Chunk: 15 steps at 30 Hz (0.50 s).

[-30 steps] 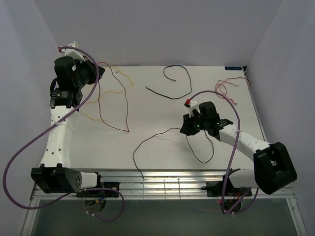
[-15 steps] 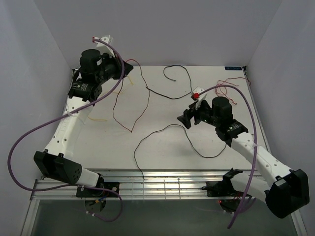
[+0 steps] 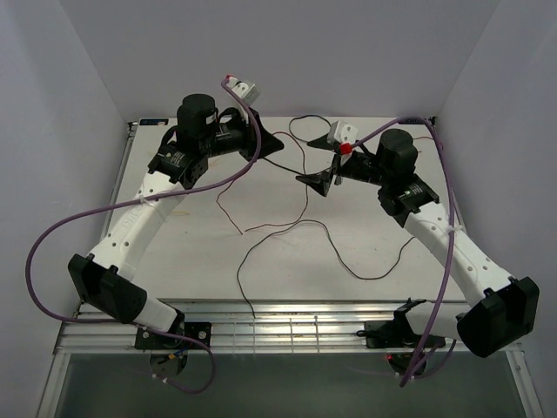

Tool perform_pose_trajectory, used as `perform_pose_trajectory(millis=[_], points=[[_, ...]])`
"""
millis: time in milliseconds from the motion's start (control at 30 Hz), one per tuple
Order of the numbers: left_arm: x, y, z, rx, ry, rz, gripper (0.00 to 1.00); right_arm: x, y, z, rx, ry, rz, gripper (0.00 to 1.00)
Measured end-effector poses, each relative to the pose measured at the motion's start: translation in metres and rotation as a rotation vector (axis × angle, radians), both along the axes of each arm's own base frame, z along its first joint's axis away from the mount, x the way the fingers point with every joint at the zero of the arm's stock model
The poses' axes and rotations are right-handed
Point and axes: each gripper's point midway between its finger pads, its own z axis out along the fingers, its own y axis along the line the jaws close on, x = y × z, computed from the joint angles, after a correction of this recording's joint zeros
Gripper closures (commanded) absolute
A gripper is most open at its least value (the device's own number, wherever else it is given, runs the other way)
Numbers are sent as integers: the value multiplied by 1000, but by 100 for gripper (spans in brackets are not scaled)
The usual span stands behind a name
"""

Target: Untangle the cables

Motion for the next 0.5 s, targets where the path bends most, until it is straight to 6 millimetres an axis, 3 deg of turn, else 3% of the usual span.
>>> perform_pose_trajectory(millis=[300,500], points=[[-14,-15,12,-40,-38,-80,100,-6,33,-23,-14,45,206,10],[-17,-26,19,-89,-43,-65,100,-23,71,-13,58,61,266,10]])
